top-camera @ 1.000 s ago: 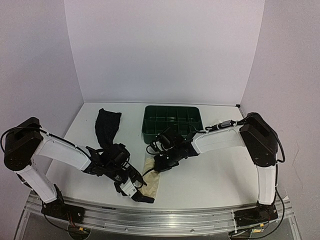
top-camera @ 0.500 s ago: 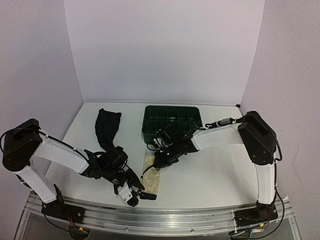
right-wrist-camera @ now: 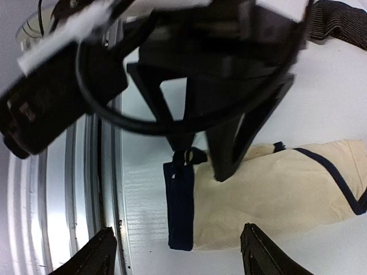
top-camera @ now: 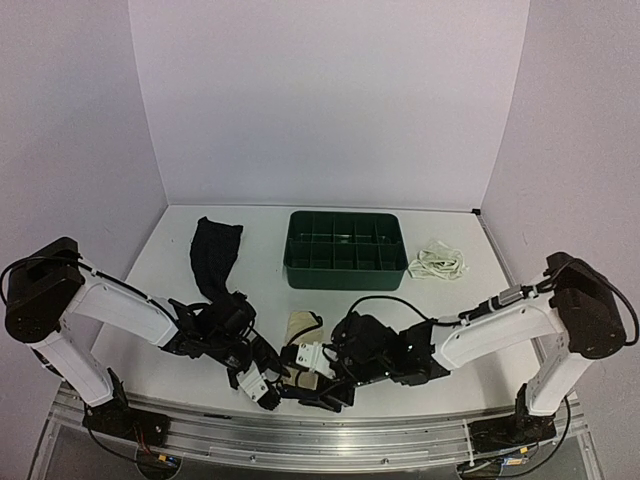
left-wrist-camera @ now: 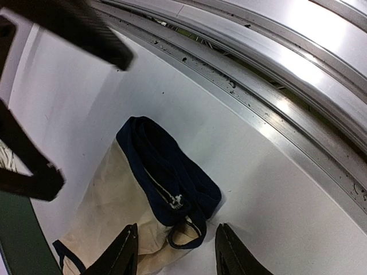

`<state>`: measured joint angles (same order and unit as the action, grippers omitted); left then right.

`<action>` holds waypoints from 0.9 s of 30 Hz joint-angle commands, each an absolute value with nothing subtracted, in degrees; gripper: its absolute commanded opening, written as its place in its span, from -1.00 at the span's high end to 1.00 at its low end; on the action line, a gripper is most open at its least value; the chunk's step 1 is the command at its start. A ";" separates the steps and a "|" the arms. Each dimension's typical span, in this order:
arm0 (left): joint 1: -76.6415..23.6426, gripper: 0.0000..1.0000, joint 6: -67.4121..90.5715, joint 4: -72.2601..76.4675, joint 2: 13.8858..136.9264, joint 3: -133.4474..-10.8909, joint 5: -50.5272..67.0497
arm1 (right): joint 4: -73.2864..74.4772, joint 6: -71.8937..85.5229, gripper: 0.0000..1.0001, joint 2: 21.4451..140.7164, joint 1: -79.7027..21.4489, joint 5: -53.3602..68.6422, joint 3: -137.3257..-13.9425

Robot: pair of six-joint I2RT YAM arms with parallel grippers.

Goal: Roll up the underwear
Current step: Roll the underwear to the center of the board.

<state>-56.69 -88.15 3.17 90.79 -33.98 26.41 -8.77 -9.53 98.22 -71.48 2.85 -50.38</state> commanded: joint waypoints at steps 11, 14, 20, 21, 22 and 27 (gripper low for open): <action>-56.95 0.07 -81.06 -1.11 88.74 -30.95 23.68 | -12.57 -24.55 0.07 109.02 -75.15 -8.37 -53.58; -57.00 0.07 -79.40 -1.15 88.34 -31.34 23.59 | -11.81 -22.92 0.39 110.45 -75.15 -9.03 -53.81; -56.91 0.02 -73.97 -2.22 85.77 -31.73 22.93 | -9.85 -16.19 0.98 110.13 -74.83 -4.86 -53.97; -56.87 -0.02 -73.21 -1.95 84.94 -31.37 23.18 | -9.47 -13.47 1.00 109.99 -74.26 -2.12 -54.33; -56.87 -0.06 -72.40 -1.49 83.99 -30.87 23.59 | -9.10 -9.65 1.00 109.98 -73.34 1.61 -54.82; -56.90 -0.25 -68.23 2.14 79.03 -28.70 26.91 | -9.77 9.56 1.00 113.13 -66.38 21.98 -56.79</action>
<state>-56.61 -73.62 -0.52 83.98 -30.33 23.65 -11.05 -8.82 109.47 -72.16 4.31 -53.94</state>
